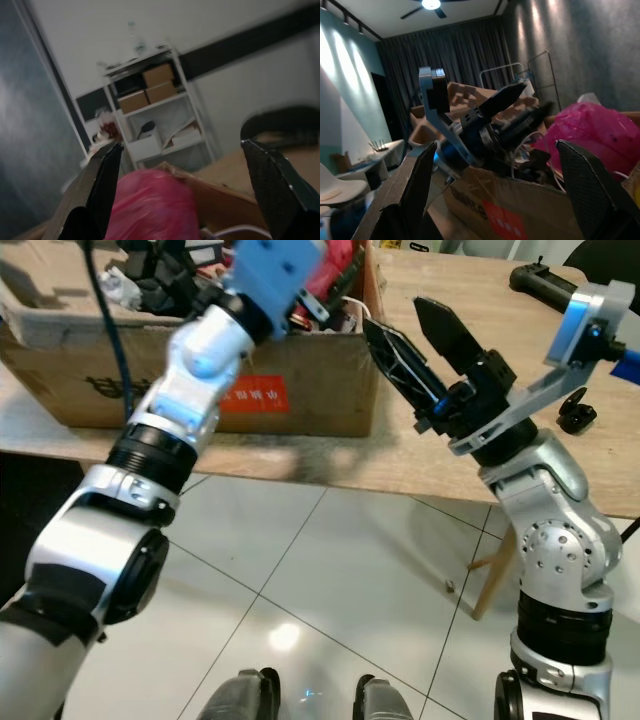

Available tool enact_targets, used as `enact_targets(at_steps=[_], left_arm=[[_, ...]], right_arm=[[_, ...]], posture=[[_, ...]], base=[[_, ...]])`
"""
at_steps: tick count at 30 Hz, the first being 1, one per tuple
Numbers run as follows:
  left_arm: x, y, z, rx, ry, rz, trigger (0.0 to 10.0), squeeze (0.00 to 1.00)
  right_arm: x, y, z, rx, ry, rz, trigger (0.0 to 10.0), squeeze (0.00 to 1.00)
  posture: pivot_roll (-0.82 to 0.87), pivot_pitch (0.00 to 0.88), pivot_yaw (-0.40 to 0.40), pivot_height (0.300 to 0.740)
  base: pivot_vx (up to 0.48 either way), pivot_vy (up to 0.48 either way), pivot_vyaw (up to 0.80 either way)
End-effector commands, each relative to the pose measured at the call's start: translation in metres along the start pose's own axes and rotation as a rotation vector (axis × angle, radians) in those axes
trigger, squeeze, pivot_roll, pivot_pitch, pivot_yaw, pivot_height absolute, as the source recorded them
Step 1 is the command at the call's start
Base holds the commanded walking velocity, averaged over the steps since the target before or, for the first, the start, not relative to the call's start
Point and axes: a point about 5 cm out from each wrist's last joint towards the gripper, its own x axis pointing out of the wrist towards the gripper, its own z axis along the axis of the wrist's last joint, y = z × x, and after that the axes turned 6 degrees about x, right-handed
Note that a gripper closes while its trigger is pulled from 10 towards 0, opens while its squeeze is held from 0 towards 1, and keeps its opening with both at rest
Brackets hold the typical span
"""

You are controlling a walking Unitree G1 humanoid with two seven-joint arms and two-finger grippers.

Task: Picking trash to rubbish bin

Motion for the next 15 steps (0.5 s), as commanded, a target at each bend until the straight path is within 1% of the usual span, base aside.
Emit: enact_targets(at_steps=[1,2,3,4,5,6,7,8,9,11,12,13,15], left_arm=[[-0.003,0.003,-0.001,-0.045,-0.008,0.005,10.0,0.00],[-0.003,0.003,-0.001,-0.045,-0.008,0.005,10.0,0.00],[-0.015,0.020,-0.002,-0.151,-0.033,0.066,10.0,0.00],[-0.028,0.037,-0.003,-0.230,-0.057,0.114,10.0,0.00],[-0.044,0.051,-0.003,-0.291,-0.083,0.144,10.0,0.00],[-0.044,0.051,-0.003,-0.291,-0.083,0.144,10.0,0.00],[-0.060,0.062,-0.001,-0.342,-0.108,0.162,10.0,0.00],[-0.070,0.067,0.000,-0.369,-0.124,0.166,10.0,0.00],[-0.070,0.067,0.000,-0.369,-0.124,0.166,10.0,0.00],[-0.092,0.077,0.003,-0.410,-0.145,0.164,10.0,0.00],[-0.092,0.077,0.003,-0.410,-0.145,0.164,10.0,0.00],[-0.100,0.079,0.004,-0.408,-0.139,0.159,10.0,0.00],[-0.100,0.079,0.004,-0.408,-0.139,0.159,10.0,0.00]], right_arm=[[-0.001,0.007,0.006,-0.017,-0.024,0.038,10.0,0.00],[-0.001,0.007,0.006,-0.017,-0.024,0.038,10.0,0.00],[-0.001,0.008,0.004,-0.004,-0.017,0.068,10.0,0.00],[-0.001,0.010,0.002,0.017,-0.011,0.103,10.0,0.00],[-0.002,0.013,-0.001,0.036,-0.003,0.143,10.0,0.00],[-0.002,0.013,-0.001,0.036,-0.003,0.143,10.0,0.00],[-0.002,0.016,-0.004,0.054,0.004,0.174,10.0,0.00],[-0.002,0.018,-0.005,0.065,0.008,0.192,10.0,0.00],[-0.002,0.018,-0.005,0.065,0.008,0.192,10.0,0.00],[-0.003,0.019,-0.009,0.075,0.018,0.198,10.0,0.00],[-0.003,0.019,-0.009,0.075,0.018,0.198,10.0,0.00],[-0.002,0.018,-0.012,0.080,0.025,0.198,10.0,0.00],[-0.002,0.018,-0.012,0.080,0.025,0.198,10.0,0.00]], posture=[[0.01,0.259,0.021,0.740],[0.01,0.259,0.021,0.740],[0.02,0.255,0.016,0.740],[0.03,0.246,0.009,0.740],[0.03,0.241,0.007,0.740],[0.03,0.241,0.007,0.740],[0.03,0.235,0.005,0.740],[0.03,0.235,0.005,0.740],[0.03,0.235,0.005,0.740],[0.04,0.229,-0.001,0.740],[0.04,0.229,-0.001,0.740],[0.06,0.224,-0.006,0.740],[0.06,0.224,-0.006,0.740]], base=[[0.000,0.000,0.00],[0.000,0.000,0.00],[0.000,0.000,0.00],[0.000,0.000,0.00],[0.000,0.000,0.00],[0.000,0.000,0.00],[0.000,0.000,0.00],[0.000,0.000,0.00],[0.000,0.000,0.00],[0.000,0.000,0.00],[0.000,0.000,0.00],[0.000,0.000,0.00],[0.000,0.000,0.00]])
